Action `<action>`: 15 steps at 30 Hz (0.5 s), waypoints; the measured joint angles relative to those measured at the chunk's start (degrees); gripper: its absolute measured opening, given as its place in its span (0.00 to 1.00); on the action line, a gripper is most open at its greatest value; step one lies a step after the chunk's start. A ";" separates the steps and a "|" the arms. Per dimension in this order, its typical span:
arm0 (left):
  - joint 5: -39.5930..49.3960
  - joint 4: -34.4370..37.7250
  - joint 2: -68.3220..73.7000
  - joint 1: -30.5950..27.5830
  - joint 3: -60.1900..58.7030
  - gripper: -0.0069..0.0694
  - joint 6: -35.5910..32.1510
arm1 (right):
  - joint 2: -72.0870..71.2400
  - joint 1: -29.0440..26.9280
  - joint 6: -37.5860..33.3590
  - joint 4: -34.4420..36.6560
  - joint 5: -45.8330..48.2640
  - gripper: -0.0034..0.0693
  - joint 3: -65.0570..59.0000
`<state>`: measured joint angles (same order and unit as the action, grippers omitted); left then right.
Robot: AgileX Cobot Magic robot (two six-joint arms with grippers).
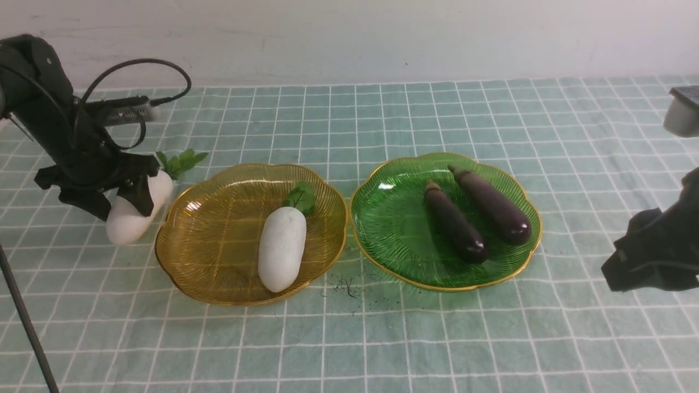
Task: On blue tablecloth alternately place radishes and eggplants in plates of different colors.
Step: 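Place the white radish onto the plate beside the other radish with the right gripper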
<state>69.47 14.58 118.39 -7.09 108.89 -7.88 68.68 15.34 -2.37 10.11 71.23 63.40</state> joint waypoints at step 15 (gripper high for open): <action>0.82 -6.92 -1.20 16.18 -13.92 0.66 10.95 | -0.13 0.00 -0.86 -2.75 0.07 0.13 0.00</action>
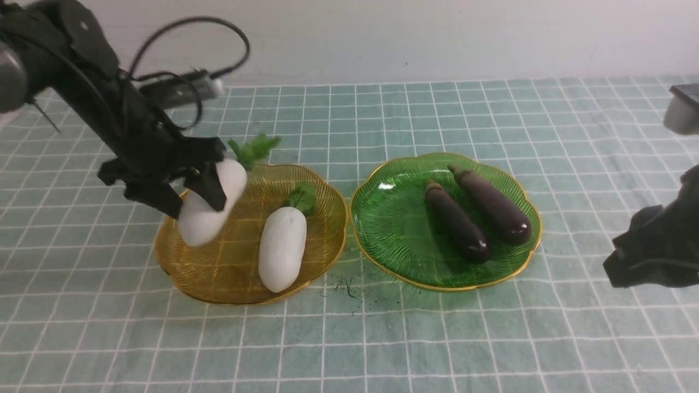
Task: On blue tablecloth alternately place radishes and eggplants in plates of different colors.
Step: 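Place the white radish onto the plate beside the other radish with the right gripper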
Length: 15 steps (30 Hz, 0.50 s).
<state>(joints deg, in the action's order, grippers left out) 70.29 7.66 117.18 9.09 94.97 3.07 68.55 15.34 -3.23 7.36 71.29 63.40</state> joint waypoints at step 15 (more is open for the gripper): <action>-0.07 -1.16 0.21 0.17 0.00 0.79 0.37 | -21.75 0.00 -1.67 -1.95 0.11 0.04 -7.03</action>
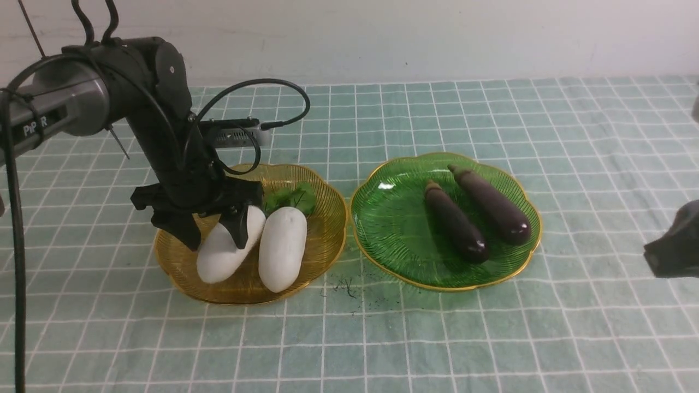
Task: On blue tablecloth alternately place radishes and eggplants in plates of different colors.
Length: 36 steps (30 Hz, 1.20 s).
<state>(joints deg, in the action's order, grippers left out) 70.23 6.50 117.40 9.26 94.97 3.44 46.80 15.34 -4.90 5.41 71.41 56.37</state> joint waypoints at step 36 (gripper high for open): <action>0.18 -1.28 -9.02 0.06 7.09 0.08 -3.05 | -23.50 0.00 -1.54 -1.30 -72.05 0.04 -39.21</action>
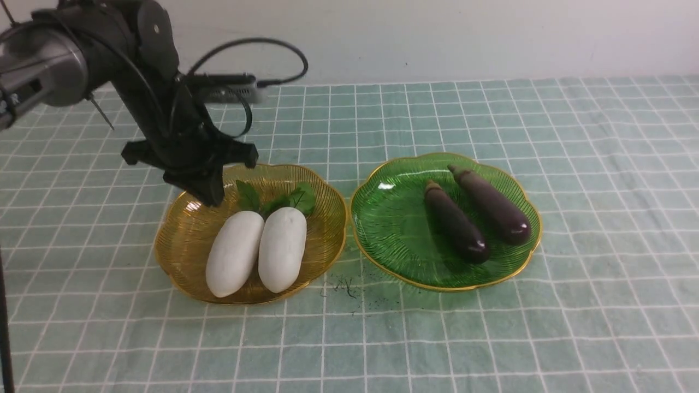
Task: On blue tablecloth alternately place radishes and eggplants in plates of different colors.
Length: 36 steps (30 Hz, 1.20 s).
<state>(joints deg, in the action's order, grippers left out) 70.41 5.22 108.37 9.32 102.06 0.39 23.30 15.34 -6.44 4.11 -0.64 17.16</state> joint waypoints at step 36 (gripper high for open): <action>1.46 -0.95 -26.96 0.00 -0.93 0.08 -2.93 | -23.75 -18.83 0.00 -0.07 20.98 0.04 -18.73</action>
<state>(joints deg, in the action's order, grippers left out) 71.87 4.28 81.42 9.32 101.13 -2.54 -0.45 -3.50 -6.44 4.04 20.34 -1.57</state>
